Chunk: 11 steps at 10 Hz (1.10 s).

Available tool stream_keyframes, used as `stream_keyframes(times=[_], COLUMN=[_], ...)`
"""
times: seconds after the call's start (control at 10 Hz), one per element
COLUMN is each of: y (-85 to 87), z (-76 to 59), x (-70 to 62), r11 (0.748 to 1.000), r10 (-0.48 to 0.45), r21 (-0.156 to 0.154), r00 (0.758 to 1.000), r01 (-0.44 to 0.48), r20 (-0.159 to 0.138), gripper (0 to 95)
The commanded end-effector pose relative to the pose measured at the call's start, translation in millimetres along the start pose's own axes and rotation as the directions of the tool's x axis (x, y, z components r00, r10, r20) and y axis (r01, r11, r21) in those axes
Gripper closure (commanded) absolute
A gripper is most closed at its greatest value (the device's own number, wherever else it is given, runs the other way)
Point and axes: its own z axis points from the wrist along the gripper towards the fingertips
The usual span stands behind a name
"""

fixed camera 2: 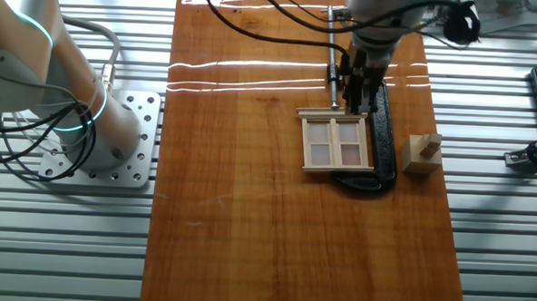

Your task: Open a sliding window

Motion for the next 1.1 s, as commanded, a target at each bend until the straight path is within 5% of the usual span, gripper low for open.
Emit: stream_keyframes(times=[0.1, 0.5, 0.7, 1.1], y=[0.1, -0.2, -2.7, -6.0], z=[-0.4, 0.7, 10.9, 32.9], x=[1.3, 1.9, 5.7, 6.8], r11=[1.0, 0.999, 0.999, 0.999], r10=[0.011, 0.033, 0.037, 0.04], r21=[-0.004, -0.004, -0.036, -0.033], r00=[1.0, 0.999, 0.999, 0.999], r01=[-0.011, -0.033, -0.037, -0.04], r20=[0.001, 0.002, 0.014, -0.002], gripper=[95.0, 95.0, 95.0, 95.0])
